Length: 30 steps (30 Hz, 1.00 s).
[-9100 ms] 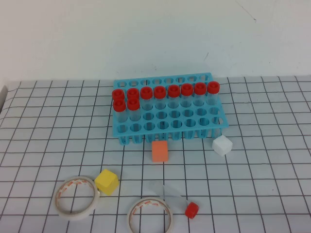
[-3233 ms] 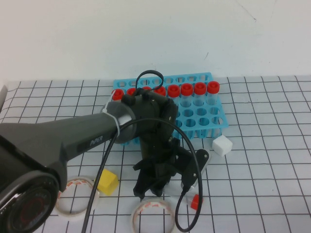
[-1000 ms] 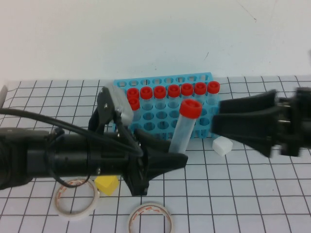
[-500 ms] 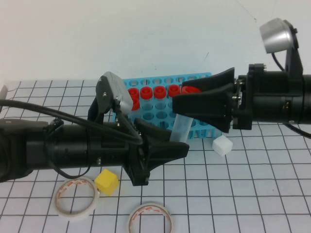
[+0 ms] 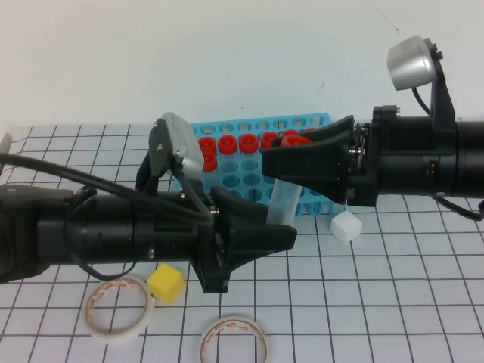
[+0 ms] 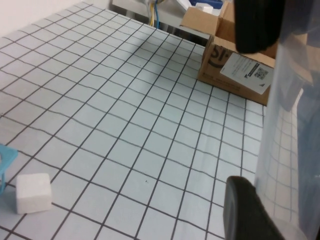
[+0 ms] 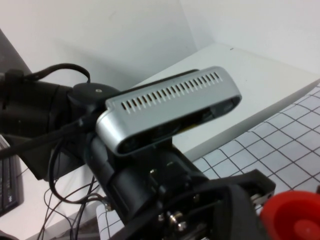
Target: Place the test tubes
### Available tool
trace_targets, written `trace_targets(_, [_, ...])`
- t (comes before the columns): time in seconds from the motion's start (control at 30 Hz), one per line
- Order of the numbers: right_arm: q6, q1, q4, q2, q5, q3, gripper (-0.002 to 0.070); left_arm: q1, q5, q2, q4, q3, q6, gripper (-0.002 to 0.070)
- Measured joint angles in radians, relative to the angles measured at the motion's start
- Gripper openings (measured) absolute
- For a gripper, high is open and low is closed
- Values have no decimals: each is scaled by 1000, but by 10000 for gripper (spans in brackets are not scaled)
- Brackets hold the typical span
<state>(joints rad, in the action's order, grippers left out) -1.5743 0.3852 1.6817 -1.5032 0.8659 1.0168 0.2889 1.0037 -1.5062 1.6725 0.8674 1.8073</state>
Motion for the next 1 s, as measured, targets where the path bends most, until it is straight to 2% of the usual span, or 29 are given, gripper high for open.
trace_targets(0.27, [-2, 0, 0, 0, 9, 0, 273, -6, 18, 0, 0, 0, 21, 211])
trace_targets(0.33, [-5, 0, 0, 0, 9, 2, 273, -8, 23, 0, 0, 0, 31, 235])
trace_targets(0.5, [-9, -6, 0, 0, 13, 2, 272, -46, 124, 8, 0, 0, 53, 473])
trace_targets(0.57, [-9, -21, 0, 0, 13, 2, 272, -93, 144, 26, 0, 0, 55, 503])
trace_targets(0.63, [-9, -34, 0, 0, 13, 2, 272, -150, 149, 51, -22, 2, 41, 477])
trace_targets(0.67, [-9, -43, 0, 0, 13, 2, 272, -186, 151, 65, -48, 2, 15, 438])
trace_targets(0.73, [-9, -58, 0, 0, 13, 2, 272, -295, 154, 120, -170, 2, -125, 242])
trace_targets(0.8, [-9, -59, 0, 0, 13, 2, 272, -359, 156, 162, -281, 2, -201, 104])
trace_targets(0.9, [-9, -60, 0, 0, 13, 2, 272, -420, 136, 259, -392, -22, -266, 31])
trace_targets(1.0, [-9, -60, 0, 0, 15, 2, 272, -427, 46, 419, -446, -87, -292, 9])
